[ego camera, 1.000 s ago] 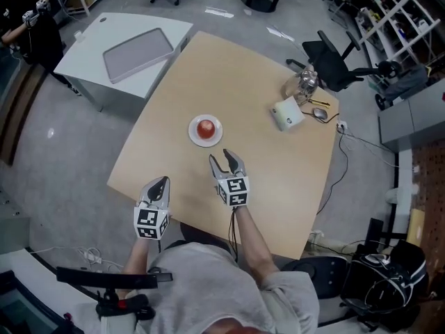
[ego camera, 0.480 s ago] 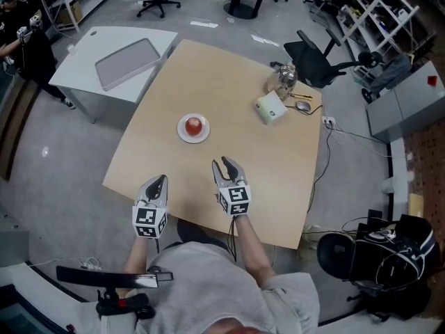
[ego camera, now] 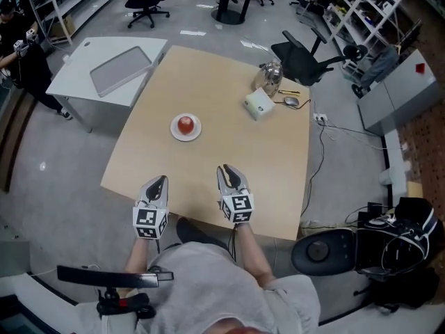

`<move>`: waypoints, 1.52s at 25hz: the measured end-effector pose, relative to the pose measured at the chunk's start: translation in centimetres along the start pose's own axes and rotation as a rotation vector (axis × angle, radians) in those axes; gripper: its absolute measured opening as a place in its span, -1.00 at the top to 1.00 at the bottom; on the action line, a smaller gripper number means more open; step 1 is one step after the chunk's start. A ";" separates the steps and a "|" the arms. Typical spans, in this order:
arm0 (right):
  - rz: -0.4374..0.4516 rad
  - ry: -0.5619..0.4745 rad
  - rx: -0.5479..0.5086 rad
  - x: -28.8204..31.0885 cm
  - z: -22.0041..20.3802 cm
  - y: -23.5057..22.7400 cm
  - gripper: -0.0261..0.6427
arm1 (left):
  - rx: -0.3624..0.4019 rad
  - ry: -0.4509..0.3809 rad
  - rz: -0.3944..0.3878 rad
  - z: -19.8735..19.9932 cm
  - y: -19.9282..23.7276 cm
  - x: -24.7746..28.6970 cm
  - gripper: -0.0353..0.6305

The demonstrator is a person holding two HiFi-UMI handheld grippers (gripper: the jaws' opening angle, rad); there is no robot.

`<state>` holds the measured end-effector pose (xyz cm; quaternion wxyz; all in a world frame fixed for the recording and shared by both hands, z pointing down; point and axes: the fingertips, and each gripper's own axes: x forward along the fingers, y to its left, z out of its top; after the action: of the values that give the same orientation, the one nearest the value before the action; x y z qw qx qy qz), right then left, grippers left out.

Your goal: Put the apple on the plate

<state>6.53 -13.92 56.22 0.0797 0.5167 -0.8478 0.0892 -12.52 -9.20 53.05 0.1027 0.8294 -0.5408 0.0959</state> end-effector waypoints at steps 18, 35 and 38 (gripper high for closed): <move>-0.088 -0.061 0.001 -7.8 -0.8 -0.9 0.89 | 0.041 -0.040 -0.059 0.6 -4.0 -1.5 0.83; -0.063 -0.058 -0.002 -12.0 -1.8 1.2 0.90 | 0.052 -0.047 -0.046 0.8 -4.3 -3.7 0.83; -0.064 -0.057 -0.006 -12.3 -1.7 1.4 0.90 | 0.052 -0.045 -0.047 0.9 -4.5 -4.3 0.83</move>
<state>10.92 -2.27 55.02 0.0601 0.5456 -0.8330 0.0694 -10.02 -3.87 50.77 0.0711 0.8462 -0.5207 0.0886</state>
